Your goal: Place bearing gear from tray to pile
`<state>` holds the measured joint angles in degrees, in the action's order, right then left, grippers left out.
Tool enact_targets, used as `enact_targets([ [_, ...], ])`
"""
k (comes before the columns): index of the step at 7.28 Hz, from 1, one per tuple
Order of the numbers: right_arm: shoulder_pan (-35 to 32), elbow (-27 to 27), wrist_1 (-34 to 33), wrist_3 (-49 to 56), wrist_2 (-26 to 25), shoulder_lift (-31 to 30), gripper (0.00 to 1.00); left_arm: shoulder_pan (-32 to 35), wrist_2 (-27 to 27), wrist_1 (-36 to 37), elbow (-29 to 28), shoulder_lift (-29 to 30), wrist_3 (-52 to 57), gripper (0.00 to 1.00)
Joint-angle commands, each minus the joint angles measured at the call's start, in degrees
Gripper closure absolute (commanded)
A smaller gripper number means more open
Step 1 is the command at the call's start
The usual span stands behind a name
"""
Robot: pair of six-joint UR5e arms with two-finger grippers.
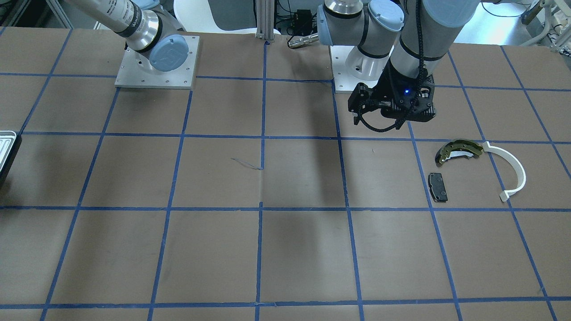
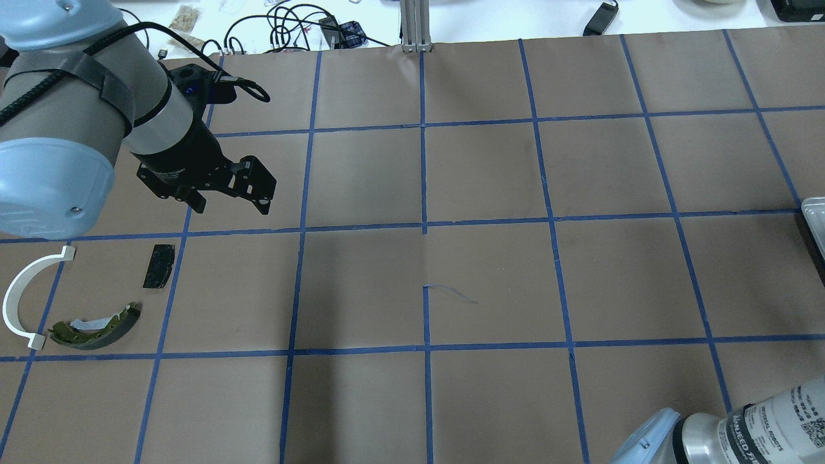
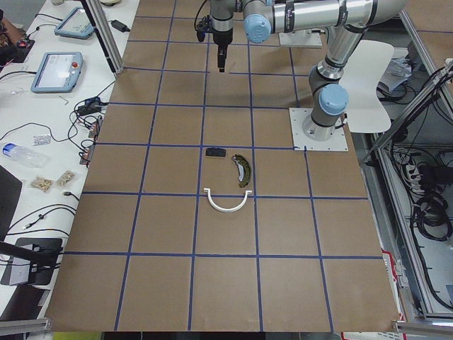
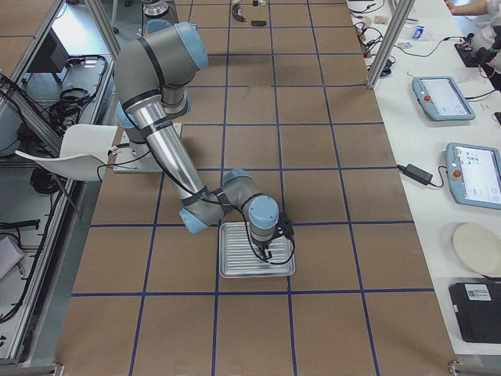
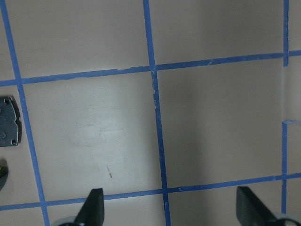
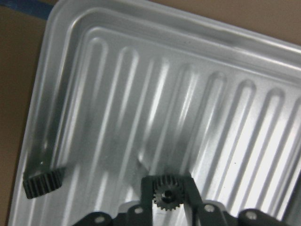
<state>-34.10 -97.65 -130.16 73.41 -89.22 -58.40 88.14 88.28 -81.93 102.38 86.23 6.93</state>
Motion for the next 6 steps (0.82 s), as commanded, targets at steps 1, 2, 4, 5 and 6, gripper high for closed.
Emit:
enact_targets([
  [1,0.00,0.35,0.17,-0.03,-0.52,-0.49,1.00,-0.07,0.22,0.29,0.02,-0.35,-0.07,0.00],
  [2,0.00,0.18,0.78,-0.81,-0.43,-2.58,1.00,-0.16,0.31,0.28,-0.07,-0.44,0.01,0.00],
  [4,-1.48,-0.35,3.14,-9.47,-0.08,-9.50,1.00,-0.24,0.23,0.28,-0.07,-0.27,-0.07,0.00],
  [5,-6.19,-1.05,4.90,-16.04,-0.34,-11.37,1.00,-0.16,0.05,0.37,-0.16,-0.27,0.01,0.00],
  [6,-13.29,-1.32,5.62,-22.20,-1.82,-14.26,1.00,-0.16,0.05,0.37,-0.16,-0.18,-0.07,0.00],
])
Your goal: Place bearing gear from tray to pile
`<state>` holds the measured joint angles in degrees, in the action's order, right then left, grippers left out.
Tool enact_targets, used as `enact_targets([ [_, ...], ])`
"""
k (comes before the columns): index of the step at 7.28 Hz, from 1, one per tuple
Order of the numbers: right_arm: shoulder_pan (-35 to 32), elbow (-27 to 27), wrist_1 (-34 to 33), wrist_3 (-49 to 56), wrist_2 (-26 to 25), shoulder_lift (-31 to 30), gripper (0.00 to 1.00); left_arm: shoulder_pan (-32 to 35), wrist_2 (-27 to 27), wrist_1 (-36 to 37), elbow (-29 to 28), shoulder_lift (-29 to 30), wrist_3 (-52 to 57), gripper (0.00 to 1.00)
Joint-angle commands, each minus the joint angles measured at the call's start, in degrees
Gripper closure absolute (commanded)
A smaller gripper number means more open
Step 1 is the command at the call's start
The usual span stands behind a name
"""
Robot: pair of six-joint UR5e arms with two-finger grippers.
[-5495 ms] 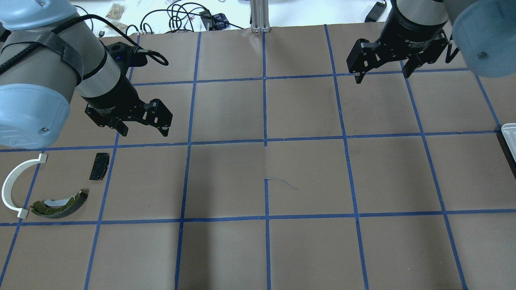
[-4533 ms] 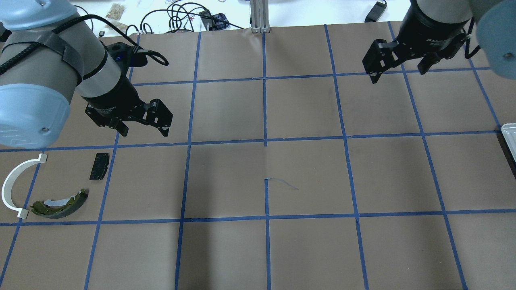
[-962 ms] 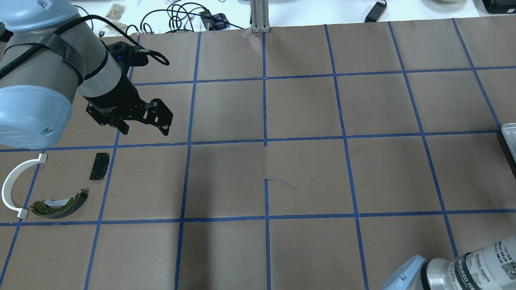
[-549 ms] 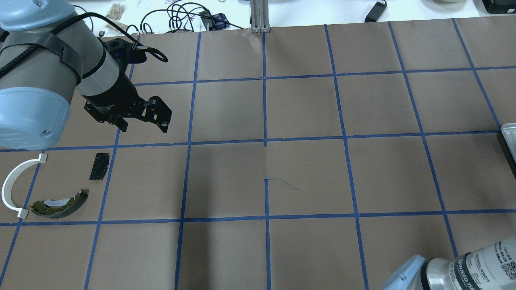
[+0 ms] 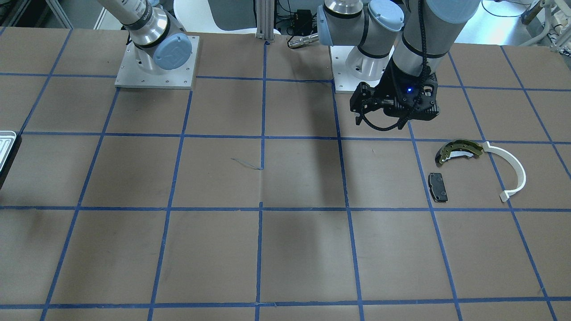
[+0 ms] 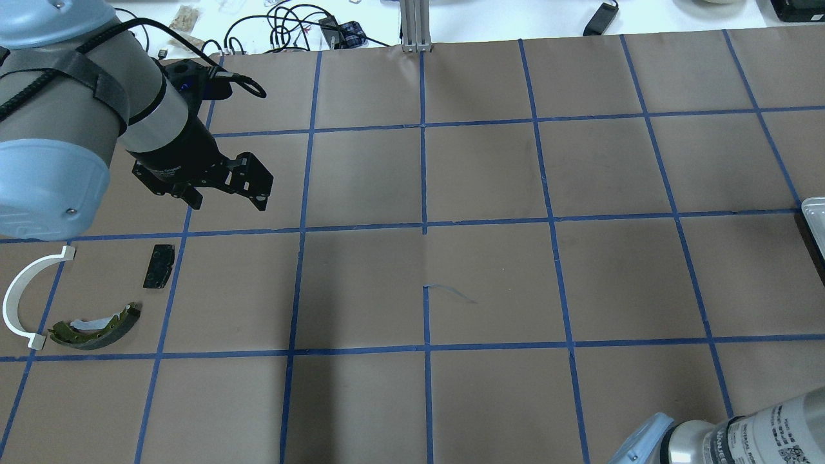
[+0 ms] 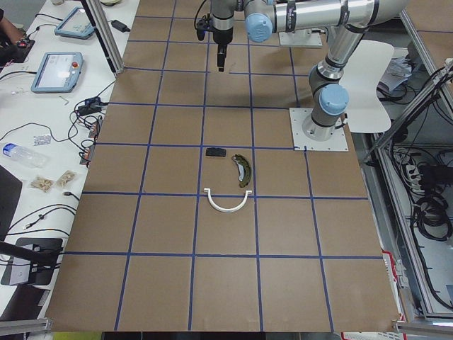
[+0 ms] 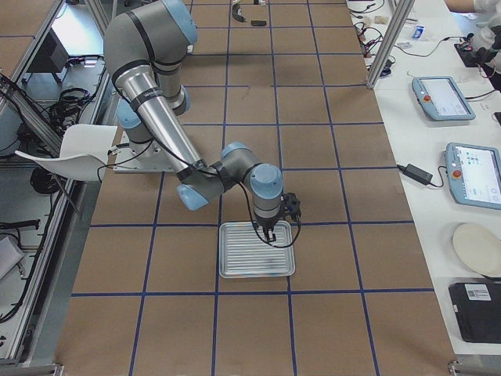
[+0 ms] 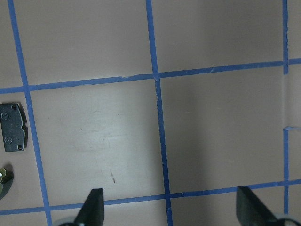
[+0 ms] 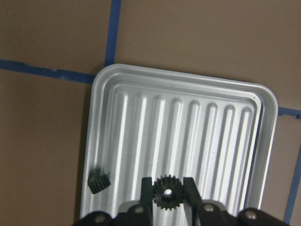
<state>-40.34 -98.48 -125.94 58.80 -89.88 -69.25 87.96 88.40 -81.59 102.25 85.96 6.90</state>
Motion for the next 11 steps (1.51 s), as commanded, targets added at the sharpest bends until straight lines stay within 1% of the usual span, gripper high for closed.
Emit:
enact_targets([
  [1,-13.47,-0.48,4.35,-16.69,-2.82,-5.18,1.00,0.02,-0.07,0.03,-0.03,-0.01,-0.05,0.00],
  [2,-20.67,-0.57,8.91,-25.66,-3.45,-6.24,1.00,-0.07,-0.07,0.03,-0.03,-0.01,0.04,0.00],
  [3,-28.05,-1.96,12.00,-38.02,-2.85,-6.86,1.00,-0.07,-0.07,0.03,-0.03,-0.01,0.04,0.00],
  [4,-37.44,-2.93,11.25,-46.50,-3.19,-6.69,1.00,-0.16,-0.07,0.20,-0.03,0.08,0.04,0.00],
  [5,-45.27,-3.20,11.15,-52.58,-2.50,-5.47,1.00,-0.16,-0.16,1.86,-0.03,0.17,-0.05,0.00],
  [6,-51.44,-3.29,7.67,-55.60,-2.32,-4.16,1.00,-0.07,0.02,2.40,0.14,0.25,-0.05,0.00],
  [7,-58.81,-3.29,6.07,-58.16,-2.23,-2.40,0.99,0.02,0.02,1.71,0.14,0.08,-0.05,0.00],
  [8,-65.33,-3.21,3.09,-66.62,-2.23,0.49,0.98,-0.07,0.02,1.61,0.23,0.43,-0.05,0.00],
  [9,-70.44,-3.21,-0.24,-75.50,-2.23,4.43,0.98,-0.07,-0.15,1.87,0.23,0.61,-0.05,0.00],
  [10,-73.62,-3.21,-3.32,-78.89,-2.31,7.69,0.96,-0.07,-0.16,1.96,0.23,0.61,0.04,0.00],
  [11,-74.61,-3.29,-5.79,-80.84,-1.53,8.77,0.91,-0.16,0.10,2.05,0.32,1.13,-0.05,0.00],
])
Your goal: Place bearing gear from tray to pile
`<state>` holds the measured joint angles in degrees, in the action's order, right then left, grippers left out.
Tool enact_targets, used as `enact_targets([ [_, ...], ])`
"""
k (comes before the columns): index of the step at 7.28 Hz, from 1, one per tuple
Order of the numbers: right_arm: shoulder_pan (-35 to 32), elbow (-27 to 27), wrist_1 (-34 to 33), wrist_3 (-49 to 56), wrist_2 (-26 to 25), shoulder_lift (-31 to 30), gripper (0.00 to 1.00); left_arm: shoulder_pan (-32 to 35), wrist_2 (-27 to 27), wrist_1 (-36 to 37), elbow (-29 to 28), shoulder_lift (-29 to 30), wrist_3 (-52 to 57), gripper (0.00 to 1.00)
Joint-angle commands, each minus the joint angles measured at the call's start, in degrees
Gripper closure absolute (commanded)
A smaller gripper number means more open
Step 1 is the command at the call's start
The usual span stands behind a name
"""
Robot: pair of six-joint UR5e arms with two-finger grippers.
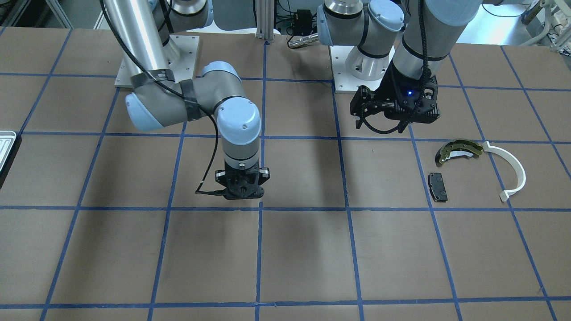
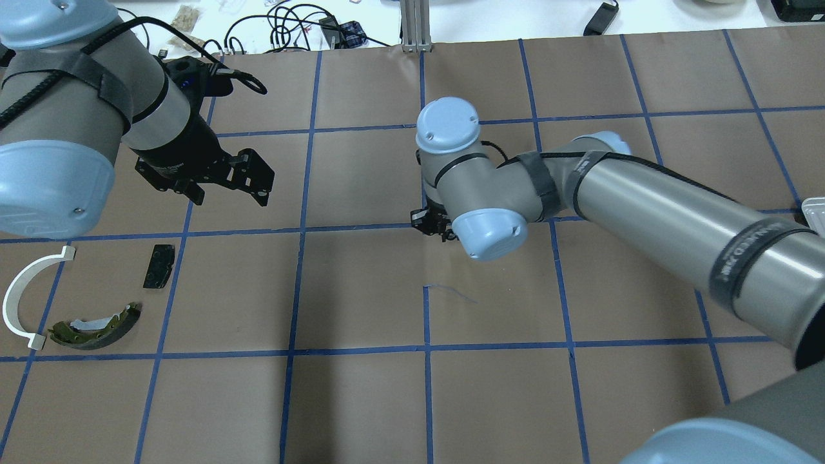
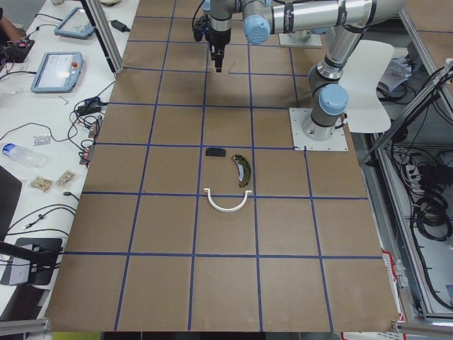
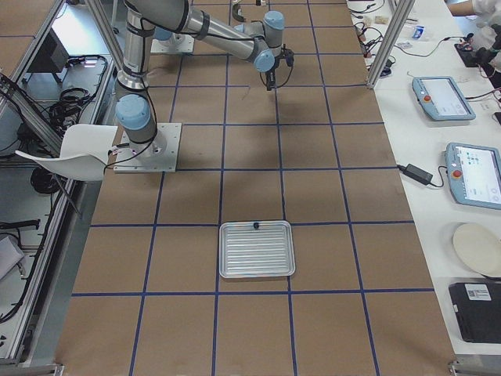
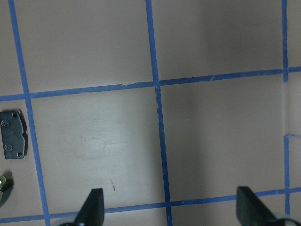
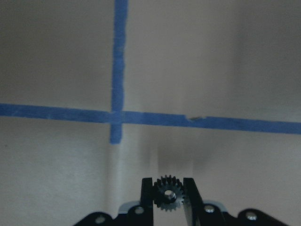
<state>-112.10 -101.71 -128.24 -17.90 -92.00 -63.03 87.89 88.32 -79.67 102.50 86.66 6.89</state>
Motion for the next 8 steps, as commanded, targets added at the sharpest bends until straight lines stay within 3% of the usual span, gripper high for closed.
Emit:
enact_targets([
  [1,-3.38,0.02,-3.68,-9.21,5.37,2.13,0.90,0.00,0.19,0.21,0.67,0.70,-0.04,0.00],
  [2,-4.00,0.02,-3.60,-9.87,6.21,1.17,0.63,0.00,0.01,0.30,0.85,0.79,-0.04,0.00],
  [3,-3.57,0.11,-3.60,-8.74,4.73,0.63,0.01,0.00,0.01,0.30,0.86,0.87,-0.65,0.00],
  [5,2.11,0.02,-0.46,-5.51,3.93,-2.44,0.00,0.27,2.02,-0.66,0.86,0.96,-1.01,0.00],
  [6,9.81,-0.07,1.57,6.62,3.67,-6.36,0.00,0.70,3.34,-1.19,0.68,1.05,-0.74,0.00],
  [7,19.37,0.02,7.07,24.75,4.01,-9.88,0.00,0.97,2.83,-1.19,0.59,1.49,-1.09,0.00],
  [8,27.90,-0.15,8.52,40.94,3.49,-11.40,0.00,2.80,2.74,-0.41,0.51,3.06,-1.44,0.00],
])
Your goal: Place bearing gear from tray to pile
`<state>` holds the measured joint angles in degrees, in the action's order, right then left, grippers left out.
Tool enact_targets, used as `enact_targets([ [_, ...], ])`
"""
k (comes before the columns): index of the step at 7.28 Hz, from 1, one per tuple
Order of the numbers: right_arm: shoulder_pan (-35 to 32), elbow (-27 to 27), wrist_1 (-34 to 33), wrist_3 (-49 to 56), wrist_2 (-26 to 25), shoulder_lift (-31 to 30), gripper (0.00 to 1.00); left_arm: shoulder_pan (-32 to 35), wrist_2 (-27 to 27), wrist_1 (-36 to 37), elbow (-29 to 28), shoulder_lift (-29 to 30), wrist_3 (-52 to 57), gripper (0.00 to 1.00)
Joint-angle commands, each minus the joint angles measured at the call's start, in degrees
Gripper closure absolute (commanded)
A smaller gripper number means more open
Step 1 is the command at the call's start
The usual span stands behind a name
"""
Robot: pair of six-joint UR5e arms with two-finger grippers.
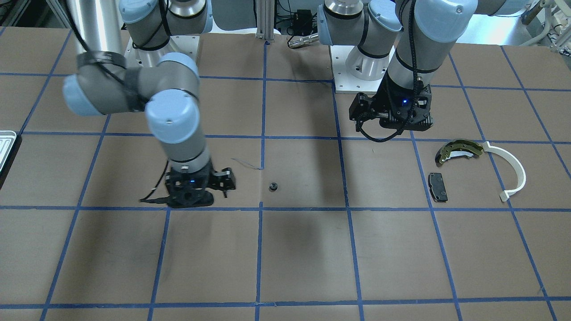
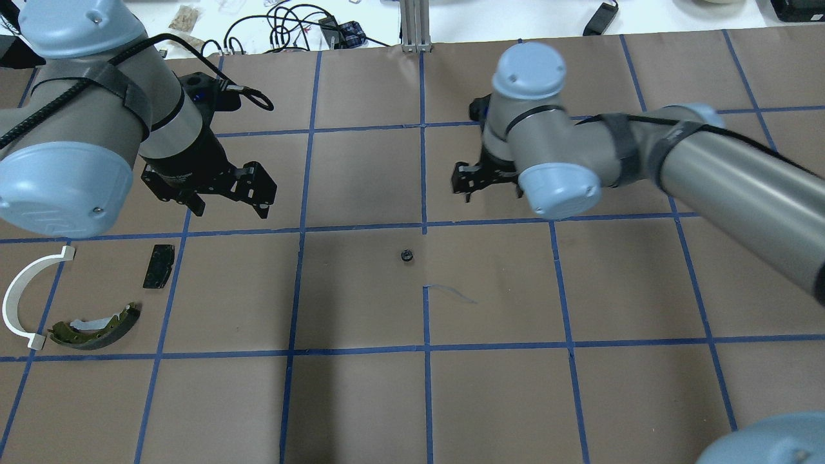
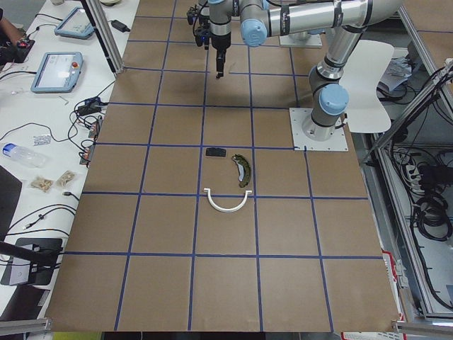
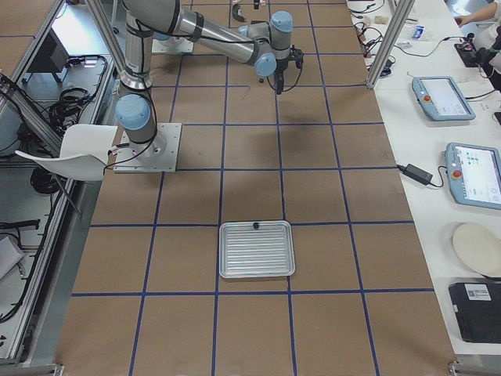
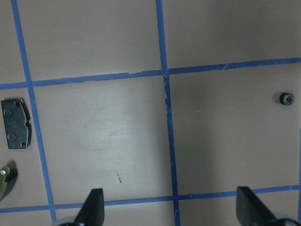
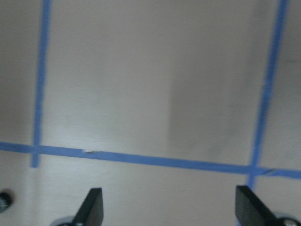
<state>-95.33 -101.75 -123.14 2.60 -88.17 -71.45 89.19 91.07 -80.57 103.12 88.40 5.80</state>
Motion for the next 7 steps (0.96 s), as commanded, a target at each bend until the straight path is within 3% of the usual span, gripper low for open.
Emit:
enact_targets([
  [1,19.22,0.41,4.13,32.61,-0.86,-3.34,0.00,4.56,0.07,1.72,-0.11,3.69,-3.40,0.00],
  [3,34.96,0.42,2.82,55.05,-2.01,-3.26,0.00,11.41,-1.76,9.78,-0.11,10.10,-7.10,0.00],
  [6,52.29,-0.11,2.64,85.46,-3.41,-1.34,0.00,19.25,-3.79,18.92,-0.11,18.80,-12.56,0.00],
  [7,56.26,-0.02,0.73,86.16,-3.07,0.85,0.00,19.96,-3.88,22.00,-0.11,21.18,-13.26,0.00],
])
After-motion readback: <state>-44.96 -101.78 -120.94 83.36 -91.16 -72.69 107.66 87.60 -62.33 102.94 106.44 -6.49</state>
